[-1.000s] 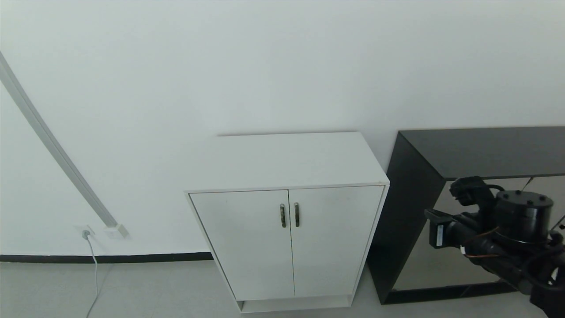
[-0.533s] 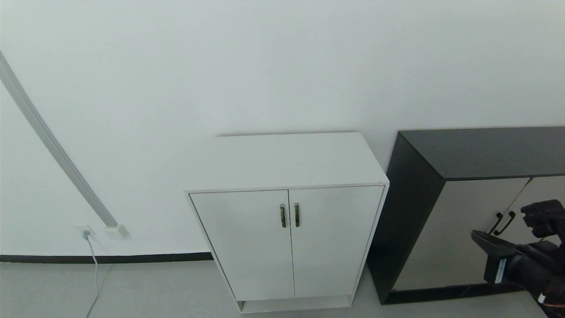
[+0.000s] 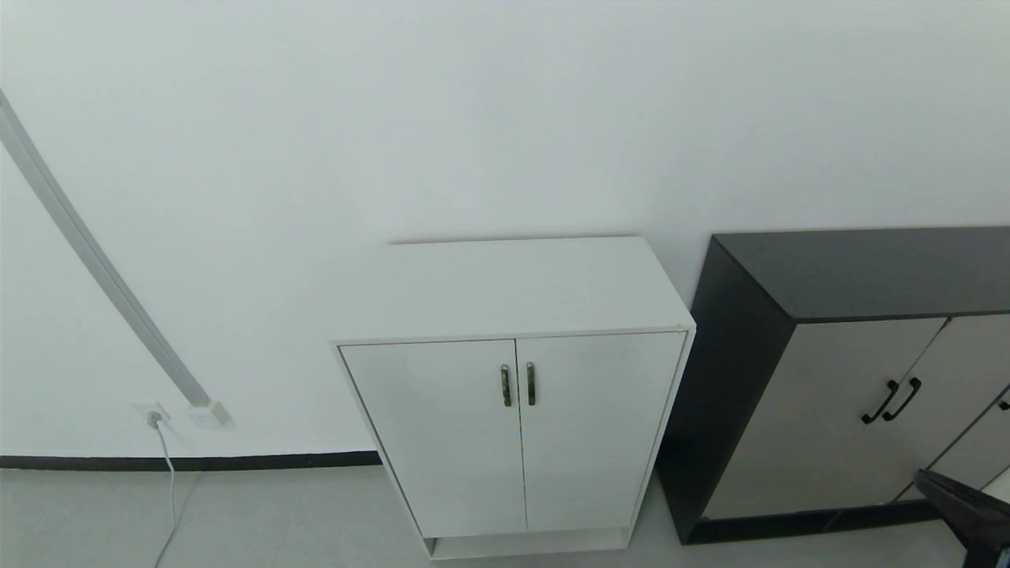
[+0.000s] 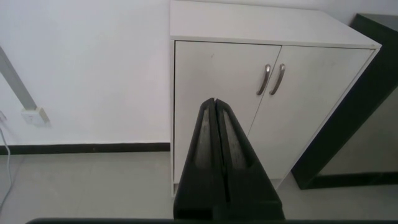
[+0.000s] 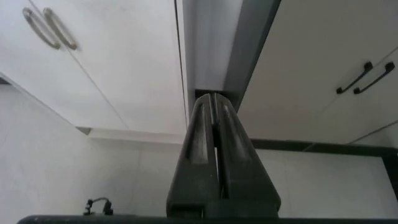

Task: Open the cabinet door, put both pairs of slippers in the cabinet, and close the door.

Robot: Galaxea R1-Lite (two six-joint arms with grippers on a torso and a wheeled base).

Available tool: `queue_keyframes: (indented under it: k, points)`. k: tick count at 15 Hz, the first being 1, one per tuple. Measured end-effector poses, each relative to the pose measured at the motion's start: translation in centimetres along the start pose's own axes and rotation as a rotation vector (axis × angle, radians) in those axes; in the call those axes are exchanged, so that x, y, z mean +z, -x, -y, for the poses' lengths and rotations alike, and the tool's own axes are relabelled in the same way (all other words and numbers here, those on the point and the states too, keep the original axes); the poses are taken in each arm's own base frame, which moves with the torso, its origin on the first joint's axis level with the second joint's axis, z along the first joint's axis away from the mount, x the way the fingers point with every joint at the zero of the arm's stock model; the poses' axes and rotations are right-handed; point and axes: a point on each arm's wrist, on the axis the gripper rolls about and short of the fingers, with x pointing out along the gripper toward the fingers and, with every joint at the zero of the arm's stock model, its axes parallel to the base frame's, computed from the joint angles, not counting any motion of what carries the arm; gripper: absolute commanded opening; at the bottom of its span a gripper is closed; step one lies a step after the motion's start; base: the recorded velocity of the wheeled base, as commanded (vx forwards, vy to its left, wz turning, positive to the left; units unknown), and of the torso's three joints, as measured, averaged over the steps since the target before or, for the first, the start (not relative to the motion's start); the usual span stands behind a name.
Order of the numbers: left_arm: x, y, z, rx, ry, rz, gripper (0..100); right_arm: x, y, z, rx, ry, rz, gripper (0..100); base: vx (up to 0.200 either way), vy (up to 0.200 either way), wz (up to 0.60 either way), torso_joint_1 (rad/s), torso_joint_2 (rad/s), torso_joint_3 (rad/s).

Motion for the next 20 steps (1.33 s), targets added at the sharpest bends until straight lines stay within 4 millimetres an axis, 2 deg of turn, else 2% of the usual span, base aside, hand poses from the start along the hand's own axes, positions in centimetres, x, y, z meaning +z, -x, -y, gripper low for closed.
queue_keyframes:
  k: [4, 8, 12, 15, 20]
  points:
    - [0.0, 0.0, 0.0, 0.0, 0.0, 0.0, 0, -3.2, 4.0, 0.2, 0.126, 0.013, -0.157, 0, 0.0, 0.0, 0.0, 0.0, 0.0, 0.0]
    - [0.0, 0.0, 0.0, 0.0, 0.0, 0.0, 0, -5.9, 6.7, 0.4, 0.231, 0.012, -0.238, 0, 0.0, 0.0, 0.0, 0.0, 0.0, 0.0]
    - [0.0, 0.0, 0.0, 0.0, 0.001, 0.0, 0, -6.4, 7.7, 0.5, 0.215, 0.058, -0.162, 0, 0.0, 0.0, 0.0, 0.0, 0.0, 0.0]
    - [0.0, 0.0, 0.0, 0.0, 0.002, 0.0, 0, -6.5, 8.2, 0.6, 0.106, 0.03, -0.101, 0, 0.0, 0.0, 0.0, 0.0, 0.0, 0.0]
    - [0.0, 0.0, 0.0, 0.0, 0.001, 0.0, 0, -6.9, 9.7, 0.4, -0.058, 0.004, 0.098, 0, 0.0, 0.0, 0.0, 0.0, 0.0, 0.0]
